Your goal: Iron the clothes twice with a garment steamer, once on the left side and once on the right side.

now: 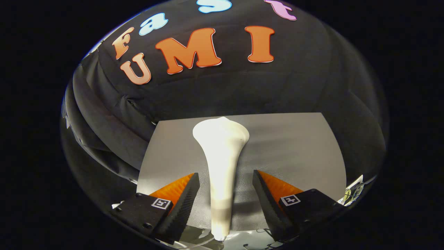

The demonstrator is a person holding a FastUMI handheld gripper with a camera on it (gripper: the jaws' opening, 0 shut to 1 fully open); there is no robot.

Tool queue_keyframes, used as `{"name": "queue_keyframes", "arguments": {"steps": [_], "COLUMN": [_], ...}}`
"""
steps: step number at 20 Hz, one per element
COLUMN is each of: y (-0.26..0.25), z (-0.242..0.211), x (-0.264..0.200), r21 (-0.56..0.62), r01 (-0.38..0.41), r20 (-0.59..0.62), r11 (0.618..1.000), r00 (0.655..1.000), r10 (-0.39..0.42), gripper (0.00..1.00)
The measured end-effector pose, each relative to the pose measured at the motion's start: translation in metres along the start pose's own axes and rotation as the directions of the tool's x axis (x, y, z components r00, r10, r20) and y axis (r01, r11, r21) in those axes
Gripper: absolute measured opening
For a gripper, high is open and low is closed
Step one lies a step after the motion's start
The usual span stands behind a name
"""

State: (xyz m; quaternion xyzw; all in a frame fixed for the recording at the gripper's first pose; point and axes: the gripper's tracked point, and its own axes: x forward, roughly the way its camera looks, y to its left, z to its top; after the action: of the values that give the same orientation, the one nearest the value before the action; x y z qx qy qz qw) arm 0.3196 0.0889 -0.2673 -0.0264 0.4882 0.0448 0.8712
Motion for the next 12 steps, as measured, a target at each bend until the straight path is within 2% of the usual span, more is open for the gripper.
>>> {"name": "queue_keyframes", "arguments": {"steps": [3, 7, 11, 12], "y": [0.002, 0.002, 0.002, 0.002], "z": [-0.007, -0.006, -0.012, -0.013], "x": [0.020, 0.031, 0.034, 0.034], "r21": [0.024, 0.039, 0.061, 0.058], "r01": [-0.007, -0.001, 0.001, 0.004], "r20": [-0.081, -0.113, -0.141, -0.145], "r11": [1.000, 0.999, 0.998, 0.998], "r00": [0.997, 0.994, 0.990, 0.989], "r10": [0.009, 0.005, 0.008, 0.004], "gripper": [0.96, 0.83, 0.56, 0.56]}}
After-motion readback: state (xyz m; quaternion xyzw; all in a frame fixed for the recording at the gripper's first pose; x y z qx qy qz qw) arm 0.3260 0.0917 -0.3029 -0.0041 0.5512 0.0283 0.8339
